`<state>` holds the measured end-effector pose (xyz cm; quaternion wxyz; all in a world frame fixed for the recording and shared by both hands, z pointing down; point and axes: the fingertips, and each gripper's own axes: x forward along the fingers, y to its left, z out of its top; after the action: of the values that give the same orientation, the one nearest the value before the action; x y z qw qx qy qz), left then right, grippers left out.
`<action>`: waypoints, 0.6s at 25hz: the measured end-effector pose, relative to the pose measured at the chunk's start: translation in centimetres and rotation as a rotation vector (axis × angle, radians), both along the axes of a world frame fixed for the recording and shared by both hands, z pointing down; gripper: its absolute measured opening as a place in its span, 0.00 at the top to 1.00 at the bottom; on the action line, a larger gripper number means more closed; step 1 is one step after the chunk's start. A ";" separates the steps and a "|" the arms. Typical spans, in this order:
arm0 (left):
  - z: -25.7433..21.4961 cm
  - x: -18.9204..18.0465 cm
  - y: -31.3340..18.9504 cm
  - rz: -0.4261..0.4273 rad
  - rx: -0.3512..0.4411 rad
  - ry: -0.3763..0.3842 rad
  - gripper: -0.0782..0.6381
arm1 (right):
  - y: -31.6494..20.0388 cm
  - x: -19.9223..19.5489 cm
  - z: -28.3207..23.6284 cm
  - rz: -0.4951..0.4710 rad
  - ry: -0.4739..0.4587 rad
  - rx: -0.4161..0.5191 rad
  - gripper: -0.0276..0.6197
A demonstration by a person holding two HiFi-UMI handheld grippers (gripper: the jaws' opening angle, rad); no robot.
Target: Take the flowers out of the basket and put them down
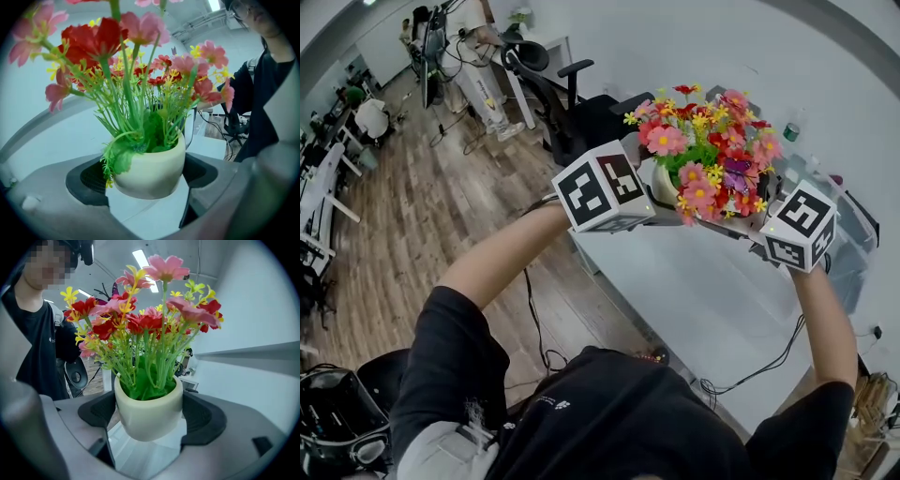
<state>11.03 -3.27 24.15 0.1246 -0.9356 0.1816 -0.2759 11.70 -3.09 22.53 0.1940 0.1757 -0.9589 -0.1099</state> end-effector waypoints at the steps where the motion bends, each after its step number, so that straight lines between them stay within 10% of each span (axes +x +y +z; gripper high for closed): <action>1: 0.0 -0.6 -0.1 -0.006 0.002 0.002 0.24 | -0.1 -0.6 0.0 -0.006 0.000 0.001 0.27; 15: 0.3 -8.9 -0.9 -0.121 0.012 0.020 0.24 | -1.0 -9.0 0.3 -0.129 -0.001 0.006 0.27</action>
<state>2.12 -4.17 24.43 0.1117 -0.9249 0.2407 -0.2722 2.72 -4.13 22.86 0.1854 0.1142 -0.9680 -0.1248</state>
